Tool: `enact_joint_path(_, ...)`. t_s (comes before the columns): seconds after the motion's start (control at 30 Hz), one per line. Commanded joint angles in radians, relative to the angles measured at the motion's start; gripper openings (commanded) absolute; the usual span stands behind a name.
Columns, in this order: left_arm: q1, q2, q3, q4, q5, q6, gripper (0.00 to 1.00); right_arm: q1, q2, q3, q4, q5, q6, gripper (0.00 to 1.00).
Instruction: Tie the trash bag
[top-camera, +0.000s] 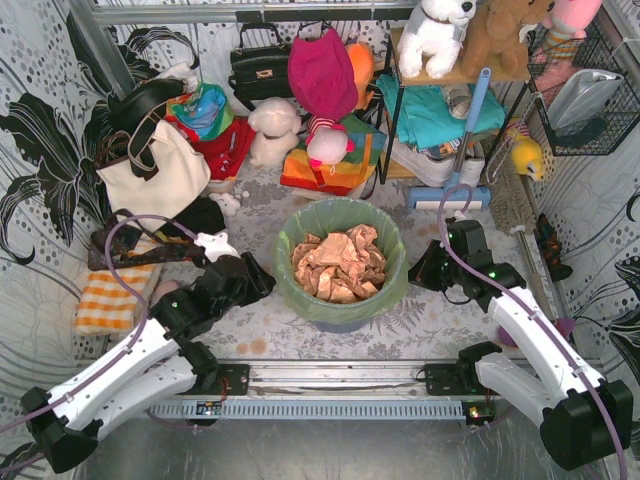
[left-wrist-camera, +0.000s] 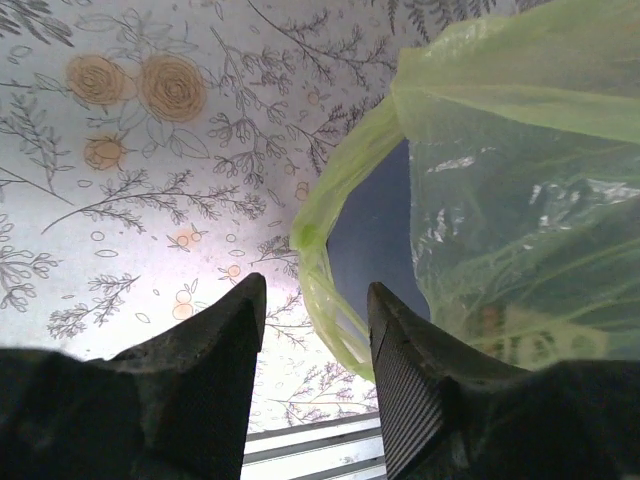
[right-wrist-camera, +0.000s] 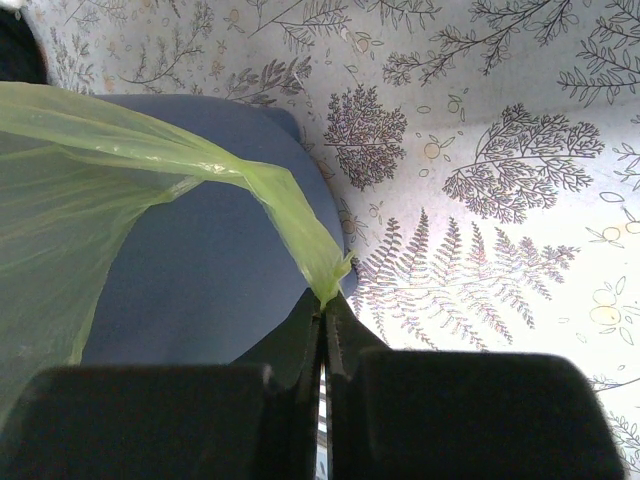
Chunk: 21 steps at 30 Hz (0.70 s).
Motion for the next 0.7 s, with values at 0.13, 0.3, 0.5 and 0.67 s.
enact_joint_path(0.13, 0.003, 0.069, -0.090, 0.214, 0.081, 0.028, 0.59, -0.002, 0.003, 0.002, 0.011, -0.002, -0.003, 0.00)
enact_joint_path(0.3, 0.003, 0.110, -0.184, 0.320, 0.096, 0.013, 0.59, -0.002, 0.005, 0.002, 0.011, 0.000, -0.002, 0.00)
enact_joint_path(0.5, 0.004, 0.093, -0.310, 0.589, 0.180, 0.040, 0.66, -0.003, 0.015, 0.011, 0.004, -0.005, -0.007, 0.00)
enact_joint_path(0.67, 0.007, 0.067, -0.392, 0.702, 0.194, 0.040, 0.67, -0.002, 0.029, 0.019, 0.005, -0.011, -0.010, 0.00)
